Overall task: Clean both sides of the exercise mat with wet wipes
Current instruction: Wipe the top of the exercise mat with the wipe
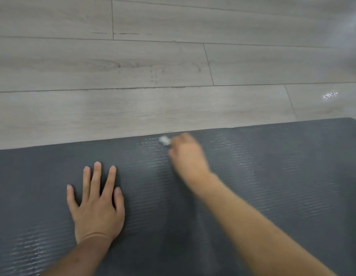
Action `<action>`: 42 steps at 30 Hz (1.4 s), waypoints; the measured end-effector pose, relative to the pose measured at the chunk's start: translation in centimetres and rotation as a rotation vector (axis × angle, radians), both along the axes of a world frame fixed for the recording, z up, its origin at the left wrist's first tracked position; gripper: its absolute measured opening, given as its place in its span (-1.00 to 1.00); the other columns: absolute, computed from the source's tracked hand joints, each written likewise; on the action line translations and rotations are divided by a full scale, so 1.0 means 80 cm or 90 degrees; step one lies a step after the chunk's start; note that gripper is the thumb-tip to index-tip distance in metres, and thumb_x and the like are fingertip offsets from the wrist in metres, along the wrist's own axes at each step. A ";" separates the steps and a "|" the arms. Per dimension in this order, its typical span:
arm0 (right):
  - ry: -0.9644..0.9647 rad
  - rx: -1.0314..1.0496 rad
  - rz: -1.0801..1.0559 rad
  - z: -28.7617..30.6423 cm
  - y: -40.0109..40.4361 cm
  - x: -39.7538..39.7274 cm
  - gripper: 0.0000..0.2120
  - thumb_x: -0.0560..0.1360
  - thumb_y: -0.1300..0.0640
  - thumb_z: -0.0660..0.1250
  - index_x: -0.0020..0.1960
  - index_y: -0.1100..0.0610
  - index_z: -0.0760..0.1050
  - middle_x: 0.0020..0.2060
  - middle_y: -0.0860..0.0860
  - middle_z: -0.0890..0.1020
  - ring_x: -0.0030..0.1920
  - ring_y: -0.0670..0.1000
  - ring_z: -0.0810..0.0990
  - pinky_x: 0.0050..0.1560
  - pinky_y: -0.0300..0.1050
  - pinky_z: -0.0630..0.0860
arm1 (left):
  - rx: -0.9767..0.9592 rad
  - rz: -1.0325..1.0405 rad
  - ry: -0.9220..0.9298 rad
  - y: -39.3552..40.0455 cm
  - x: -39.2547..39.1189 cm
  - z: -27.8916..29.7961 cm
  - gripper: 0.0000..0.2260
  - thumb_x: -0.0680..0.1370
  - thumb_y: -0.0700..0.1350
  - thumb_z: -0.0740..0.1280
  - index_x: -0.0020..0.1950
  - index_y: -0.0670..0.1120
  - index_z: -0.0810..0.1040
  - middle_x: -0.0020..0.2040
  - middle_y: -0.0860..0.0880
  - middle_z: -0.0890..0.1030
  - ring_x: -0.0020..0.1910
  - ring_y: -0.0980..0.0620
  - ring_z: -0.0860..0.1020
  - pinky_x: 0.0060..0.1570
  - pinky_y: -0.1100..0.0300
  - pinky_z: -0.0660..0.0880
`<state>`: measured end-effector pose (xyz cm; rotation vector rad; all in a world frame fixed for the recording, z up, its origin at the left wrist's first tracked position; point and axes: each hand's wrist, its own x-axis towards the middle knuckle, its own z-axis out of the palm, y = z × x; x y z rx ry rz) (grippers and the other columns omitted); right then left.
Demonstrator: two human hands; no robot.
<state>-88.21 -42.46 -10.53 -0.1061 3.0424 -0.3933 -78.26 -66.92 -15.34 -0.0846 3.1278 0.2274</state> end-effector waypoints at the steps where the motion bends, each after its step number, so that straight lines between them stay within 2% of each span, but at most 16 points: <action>1: 0.015 0.008 -0.122 0.006 0.052 -0.003 -0.92 0.46 0.32 0.31 -0.09 0.25 0.58 -0.13 0.19 0.58 -0.13 0.19 0.51 -0.20 -0.06 0.35 | 0.004 0.003 0.002 0.000 -0.001 -0.001 -0.47 0.65 0.09 0.01 0.63 0.08 0.28 0.68 -0.02 0.16 0.68 -0.03 0.04 0.58 -0.31 -0.05; 4: 0.052 0.039 -0.420 0.026 0.160 0.005 -0.86 0.52 0.26 0.27 -0.01 0.28 0.58 -0.06 0.25 0.58 -0.06 0.28 0.54 -0.12 -0.01 0.32 | 0.002 0.009 0.002 0.003 -0.002 -0.001 -0.47 0.64 0.08 0.01 0.63 0.07 0.29 0.68 -0.01 0.17 0.67 -0.03 0.05 0.58 -0.31 -0.05; 6: 0.072 0.045 -0.504 0.020 0.129 -0.002 -0.82 0.52 0.24 0.25 0.04 0.24 0.60 -0.04 0.22 0.61 -0.03 0.26 0.58 -0.09 -0.01 0.39 | 0.004 0.010 -0.003 0.002 -0.001 -0.001 -0.47 0.65 0.08 0.00 0.63 0.07 0.29 0.68 -0.02 0.17 0.68 -0.03 0.05 0.58 -0.31 -0.05; 8: 0.050 -0.006 -0.455 0.004 0.039 -0.010 -0.79 0.49 0.24 0.26 0.06 0.19 0.62 -0.05 0.17 0.65 -0.04 0.21 0.62 -0.04 -0.04 0.51 | 0.001 0.004 0.000 0.001 -0.001 -0.001 -0.47 0.65 0.09 0.00 0.63 0.07 0.28 0.68 -0.02 0.15 0.68 -0.03 0.03 0.58 -0.31 -0.05; 11: -0.015 -0.105 -0.115 0.006 -0.111 0.016 -0.84 0.40 0.32 0.40 -0.02 0.29 0.60 -0.15 0.20 0.60 -0.16 0.23 0.59 -0.19 0.01 0.60 | -0.002 0.000 -0.002 0.000 -0.001 -0.001 -0.47 0.64 0.09 0.01 0.63 0.06 0.30 0.68 -0.02 0.16 0.68 -0.02 0.03 0.58 -0.31 -0.05; 13: 0.012 -0.128 0.022 0.012 -0.106 0.031 -0.85 0.33 0.38 0.45 -0.12 0.30 0.56 -0.22 0.20 0.55 -0.21 0.23 0.56 -0.30 -0.03 0.57 | -0.002 0.001 0.000 0.000 0.000 0.000 -0.47 0.65 0.09 0.01 0.63 0.07 0.31 0.68 -0.01 0.16 0.68 -0.01 0.02 0.58 -0.30 -0.06; 18: 0.004 0.031 -0.326 0.021 0.124 0.038 -0.89 0.51 0.27 0.29 -0.05 0.28 0.58 -0.08 0.24 0.58 -0.04 0.28 0.55 -0.09 0.03 0.40 | 0.000 0.003 0.003 0.002 -0.002 -0.001 -0.47 0.65 0.10 0.01 0.63 0.08 0.26 0.68 -0.01 0.15 0.68 -0.02 0.02 0.58 -0.30 -0.06; 20: 0.055 0.028 -0.451 0.022 0.134 0.051 -0.85 0.53 0.26 0.29 0.01 0.27 0.59 -0.04 0.25 0.59 -0.03 0.29 0.56 -0.02 0.03 0.42 | -0.008 0.004 -0.006 0.001 -0.002 -0.002 -0.47 0.65 0.10 0.00 0.64 0.09 0.25 0.68 -0.01 0.14 0.68 -0.02 0.02 0.58 -0.31 -0.05; 22: 0.089 -0.021 -0.430 0.009 0.060 0.051 -0.84 0.50 0.28 0.31 0.04 0.24 0.62 -0.07 0.21 0.61 -0.08 0.26 0.58 0.00 0.00 0.41 | -0.005 0.003 -0.009 0.001 -0.002 -0.001 -0.47 0.66 0.11 -0.02 0.65 0.09 0.23 0.69 -0.01 0.13 0.68 -0.02 0.01 0.57 -0.32 -0.05; 25: 0.080 -0.114 -0.175 -0.009 -0.096 0.056 -0.87 0.42 0.32 0.41 -0.03 0.26 0.62 -0.19 0.16 0.59 -0.21 0.19 0.58 -0.20 -0.01 0.54 | -0.002 -0.006 -0.008 0.000 -0.002 0.001 -0.47 0.65 0.10 -0.01 0.64 0.08 0.26 0.68 -0.02 0.14 0.68 -0.03 0.02 0.57 -0.32 -0.04; 27: 0.054 -0.126 -0.028 -0.006 -0.120 0.061 -0.90 0.39 0.33 0.43 -0.10 0.27 0.59 -0.22 0.16 0.55 -0.24 0.18 0.56 -0.30 -0.01 0.56 | 0.006 -0.009 -0.003 -0.001 -0.002 0.002 -0.46 0.65 0.10 0.01 0.63 0.07 0.28 0.68 -0.03 0.15 0.68 -0.03 0.03 0.57 -0.33 -0.04; 30: 0.069 -0.059 -0.093 -0.003 0.000 0.057 -0.96 0.40 0.34 0.38 -0.17 0.27 0.53 -0.24 0.18 0.51 -0.26 0.25 0.52 -0.32 0.05 0.50 | 0.010 -0.006 -0.001 -0.002 -0.001 0.003 -0.47 0.65 0.10 0.03 0.63 0.07 0.29 0.68 -0.03 0.16 0.68 -0.04 0.03 0.57 -0.33 -0.05; 33: 0.049 0.023 -0.351 0.014 0.138 0.064 -0.89 0.50 0.28 0.29 -0.05 0.30 0.57 -0.12 0.25 0.54 -0.11 0.32 0.53 -0.17 0.02 0.36 | 0.016 0.000 -0.004 0.001 -0.002 0.004 -0.47 0.65 0.10 0.02 0.63 0.07 0.30 0.68 -0.04 0.16 0.68 -0.04 0.03 0.57 -0.31 -0.07; 36: 0.067 0.035 -0.481 0.010 0.137 0.067 -0.82 0.53 0.28 0.24 0.05 0.31 0.57 -0.04 0.26 0.55 -0.06 0.31 0.52 -0.10 0.01 0.31 | 0.014 0.004 -0.016 0.002 -0.001 0.006 -0.47 0.65 0.10 0.01 0.64 0.09 0.28 0.68 -0.03 0.15 0.68 -0.04 0.02 0.57 -0.31 -0.07; 39: 0.074 -0.020 -0.398 -0.007 0.016 0.063 -0.84 0.47 0.32 0.29 0.02 0.28 0.56 -0.10 0.21 0.57 -0.12 0.26 0.56 -0.11 0.03 0.45 | -0.001 0.001 -0.024 0.002 -0.003 0.008 -0.47 0.65 0.11 0.00 0.65 0.10 0.26 0.69 -0.02 0.12 0.68 -0.02 -0.01 0.58 -0.30 -0.09; 42: 0.013 -0.094 -0.158 -0.002 -0.108 0.093 -0.87 0.37 0.36 0.44 -0.10 0.26 0.57 -0.18 0.16 0.56 -0.19 0.18 0.56 -0.25 -0.02 0.53 | 0.007 0.004 -0.040 0.003 -0.003 0.010 -0.46 0.66 0.10 -0.02 0.65 0.10 0.24 0.69 -0.01 0.10 0.68 -0.01 -0.03 0.58 -0.28 -0.11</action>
